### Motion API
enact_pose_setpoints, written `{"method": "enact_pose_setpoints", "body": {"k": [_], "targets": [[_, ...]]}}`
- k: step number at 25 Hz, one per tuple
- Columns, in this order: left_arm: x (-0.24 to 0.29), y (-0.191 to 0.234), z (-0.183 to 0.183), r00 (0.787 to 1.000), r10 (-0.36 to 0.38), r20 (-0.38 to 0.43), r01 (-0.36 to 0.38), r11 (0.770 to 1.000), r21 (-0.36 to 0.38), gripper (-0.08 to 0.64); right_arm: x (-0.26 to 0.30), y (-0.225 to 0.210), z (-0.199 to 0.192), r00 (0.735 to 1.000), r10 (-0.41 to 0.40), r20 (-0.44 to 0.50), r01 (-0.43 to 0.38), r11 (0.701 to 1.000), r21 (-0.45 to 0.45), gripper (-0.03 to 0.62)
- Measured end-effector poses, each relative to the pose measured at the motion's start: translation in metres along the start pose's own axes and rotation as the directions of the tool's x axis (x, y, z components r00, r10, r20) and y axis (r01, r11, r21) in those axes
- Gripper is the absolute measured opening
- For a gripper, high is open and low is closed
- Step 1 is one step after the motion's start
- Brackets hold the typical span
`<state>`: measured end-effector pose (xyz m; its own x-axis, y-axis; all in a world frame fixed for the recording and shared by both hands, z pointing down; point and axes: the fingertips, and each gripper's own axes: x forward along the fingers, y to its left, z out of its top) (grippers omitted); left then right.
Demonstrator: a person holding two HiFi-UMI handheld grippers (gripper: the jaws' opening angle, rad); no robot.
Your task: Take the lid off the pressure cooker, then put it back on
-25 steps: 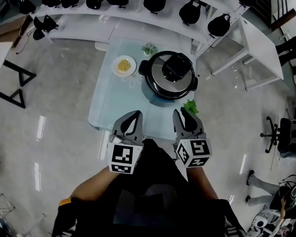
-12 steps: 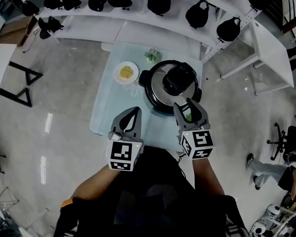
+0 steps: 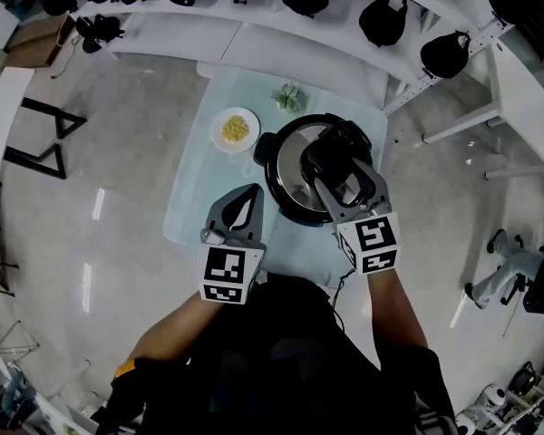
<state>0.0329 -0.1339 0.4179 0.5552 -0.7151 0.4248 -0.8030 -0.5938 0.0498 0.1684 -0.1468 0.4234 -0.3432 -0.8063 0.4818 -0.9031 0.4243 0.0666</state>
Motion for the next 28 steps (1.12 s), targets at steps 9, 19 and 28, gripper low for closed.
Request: {"method": "enact_pose_setpoints", "body": {"k": [9, 19, 28], "targets": [[0.028, 0.001, -0.009, 0.999, 0.026, -0.047, -0.027, 1.0, -0.011, 0.007, 0.037, -0.003, -0.016, 0.991, 0.114, -0.074, -0.119, 0.991, -0.064, 0.298], [0.033, 0.003, -0.019, 0.996, 0.049, -0.072, -0.051, 0.998, -0.026, 0.006, 0.052, 0.003, -0.025, 0.976, 0.19, -0.102, -0.201, 0.973, -0.109, 0.305], [0.035, -0.002, -0.023, 0.994, 0.042, -0.096, -0.045, 0.999, -0.023, 0.006, 0.049, 0.005, -0.024, 0.944, 0.31, -0.111, -0.326, 0.929, -0.177, 0.304]]}}
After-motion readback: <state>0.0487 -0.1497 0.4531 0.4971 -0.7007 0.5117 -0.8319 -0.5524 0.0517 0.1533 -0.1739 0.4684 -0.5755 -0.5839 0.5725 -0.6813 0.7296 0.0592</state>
